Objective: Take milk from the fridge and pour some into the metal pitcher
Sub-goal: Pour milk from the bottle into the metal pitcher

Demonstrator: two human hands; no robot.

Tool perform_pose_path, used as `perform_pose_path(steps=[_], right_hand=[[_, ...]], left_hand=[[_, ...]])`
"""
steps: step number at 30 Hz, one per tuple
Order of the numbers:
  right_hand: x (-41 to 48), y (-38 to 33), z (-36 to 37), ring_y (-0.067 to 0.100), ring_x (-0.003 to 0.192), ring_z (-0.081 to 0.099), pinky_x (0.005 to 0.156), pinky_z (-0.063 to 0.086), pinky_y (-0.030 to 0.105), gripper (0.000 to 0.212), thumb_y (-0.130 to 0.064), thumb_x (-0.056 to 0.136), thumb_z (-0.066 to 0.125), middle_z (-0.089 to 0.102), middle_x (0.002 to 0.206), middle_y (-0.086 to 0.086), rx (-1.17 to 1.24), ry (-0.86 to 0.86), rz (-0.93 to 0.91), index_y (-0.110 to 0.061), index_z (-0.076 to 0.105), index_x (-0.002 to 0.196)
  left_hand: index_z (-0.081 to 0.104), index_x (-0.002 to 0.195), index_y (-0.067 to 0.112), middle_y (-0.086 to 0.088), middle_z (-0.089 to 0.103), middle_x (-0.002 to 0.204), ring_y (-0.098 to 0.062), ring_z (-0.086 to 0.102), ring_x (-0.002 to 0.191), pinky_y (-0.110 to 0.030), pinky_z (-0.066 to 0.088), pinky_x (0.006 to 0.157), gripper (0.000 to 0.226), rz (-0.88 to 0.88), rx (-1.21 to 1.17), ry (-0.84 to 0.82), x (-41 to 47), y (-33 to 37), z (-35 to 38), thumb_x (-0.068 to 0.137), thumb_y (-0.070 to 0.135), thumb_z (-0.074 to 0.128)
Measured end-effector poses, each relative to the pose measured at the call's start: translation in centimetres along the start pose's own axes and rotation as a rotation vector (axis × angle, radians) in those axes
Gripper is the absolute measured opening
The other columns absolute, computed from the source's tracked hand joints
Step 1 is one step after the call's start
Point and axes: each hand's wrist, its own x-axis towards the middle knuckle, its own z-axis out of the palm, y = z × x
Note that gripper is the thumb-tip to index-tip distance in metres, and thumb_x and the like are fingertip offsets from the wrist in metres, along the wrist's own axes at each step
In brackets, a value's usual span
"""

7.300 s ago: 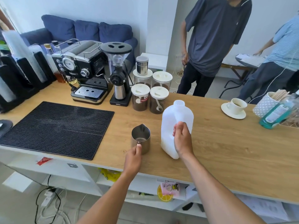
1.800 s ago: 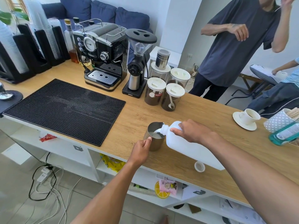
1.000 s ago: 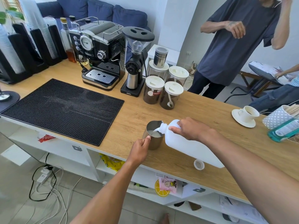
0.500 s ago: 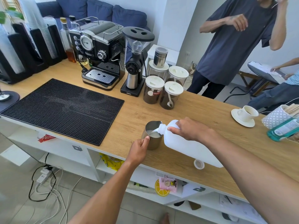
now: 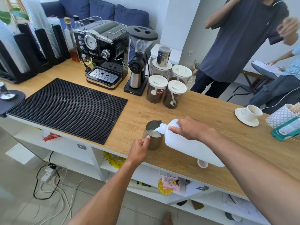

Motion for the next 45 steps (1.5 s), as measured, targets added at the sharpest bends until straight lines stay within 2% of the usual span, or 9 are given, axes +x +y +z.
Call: perform_pose_path(steps=[18,29,39,45], right_hand=[[0.0,-1.1,-0.2,0.016,0.055,0.041,0.053,0.031,0.033,0.056,-0.058,0.098,0.036,0.049,0.067,0.001,-0.014,-0.005,-0.008,-0.015,0.042,0.063],[0.0,-1.5,0.0,0.018,0.056,0.042,0.055,0.033,0.036,0.058,-0.059,0.097,0.036,0.05,0.067,0.003,-0.024,-0.004,-0.025,-0.011,0.045,0.066],[-0.4,-1.9,0.0,0.018,0.056,0.043,0.053,0.032,0.034,0.057,-0.059,0.097,0.037,0.051,0.067,0.003,-0.028,-0.012,-0.028,-0.012,0.046,0.067],[-0.5,-2.3,0.0,0.019,0.057,0.044,0.052,0.032,0.033,0.059,-0.058,0.098,0.036,0.051,0.068,0.003,-0.047,-0.009,-0.031,-0.007,0.053,0.073]], left_hand=[[0.032,0.059,0.013,0.0,0.023,0.054,-0.011,0.016,0.047,-0.029,0.013,0.049,0.053,0.012,-0.009,0.007,-0.8,-0.1,-0.8,0.105,0.037,0.042],[0.032,0.059,0.012,0.003,0.024,0.052,-0.008,0.017,0.045,-0.024,0.016,0.046,0.052,0.016,0.002,0.005,-1.2,-0.1,-1.1,0.106,0.034,0.041],[0.033,0.06,0.012,-0.002,0.024,0.055,-0.011,0.018,0.049,-0.029,0.017,0.05,0.051,0.012,0.003,0.014,-1.6,-0.3,-1.2,0.105,0.034,0.041],[0.031,0.06,0.013,-0.003,0.024,0.058,-0.011,0.017,0.05,-0.031,0.015,0.053,0.051,-0.002,0.002,0.012,-1.7,-0.5,-1.3,0.105,0.036,0.041]])
